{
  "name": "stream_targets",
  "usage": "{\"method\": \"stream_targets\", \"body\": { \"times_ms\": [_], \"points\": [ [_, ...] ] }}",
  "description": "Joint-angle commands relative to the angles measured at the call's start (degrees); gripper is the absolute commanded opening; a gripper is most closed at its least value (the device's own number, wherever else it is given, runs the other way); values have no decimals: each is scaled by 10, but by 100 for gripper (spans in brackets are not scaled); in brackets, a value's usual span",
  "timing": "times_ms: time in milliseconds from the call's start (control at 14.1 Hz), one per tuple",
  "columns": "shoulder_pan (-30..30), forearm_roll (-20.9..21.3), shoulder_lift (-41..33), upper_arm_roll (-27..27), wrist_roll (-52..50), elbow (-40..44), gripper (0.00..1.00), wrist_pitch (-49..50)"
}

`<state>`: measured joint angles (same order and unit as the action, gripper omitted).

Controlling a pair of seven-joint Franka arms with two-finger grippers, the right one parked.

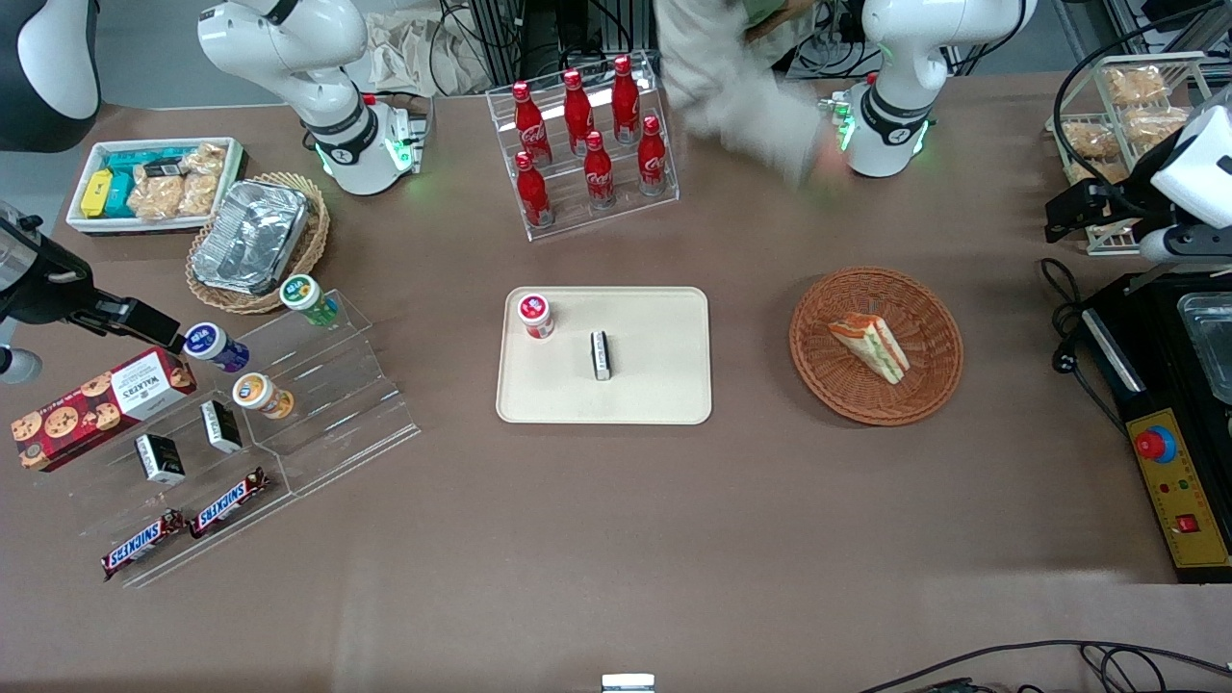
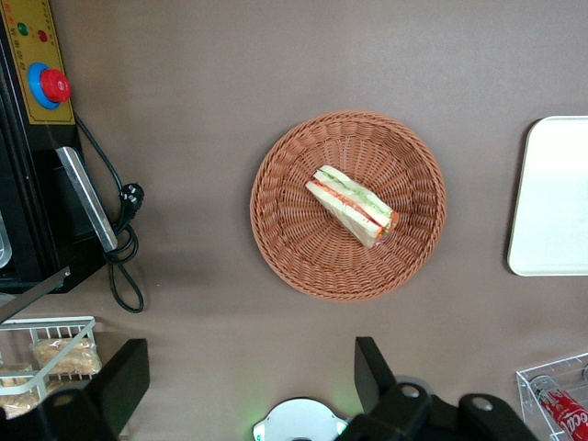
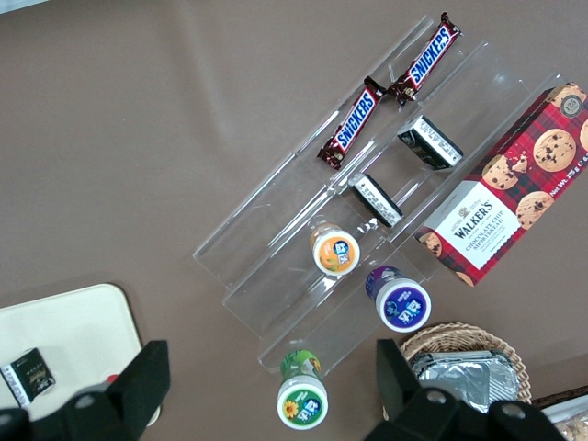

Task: Place sandwich from basket to tray
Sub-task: 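Move the left gripper over the wicker basket toward the sandwich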

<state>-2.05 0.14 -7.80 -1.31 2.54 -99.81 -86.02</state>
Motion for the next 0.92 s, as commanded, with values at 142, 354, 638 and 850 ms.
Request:
{"method": "stream_targets", "body": {
  "times_ms": [142,354,638,850],
  "points": [
    [-5,-2,1,-4,12,3,99,-5],
    [-2,-3,1,-3,-2,-8,99,2],
    [-7,-29,-26,-2,-7,-109,99,-9],
    [-6,-34,-91,-3,-10,-243,100,-112]
  ]
}}
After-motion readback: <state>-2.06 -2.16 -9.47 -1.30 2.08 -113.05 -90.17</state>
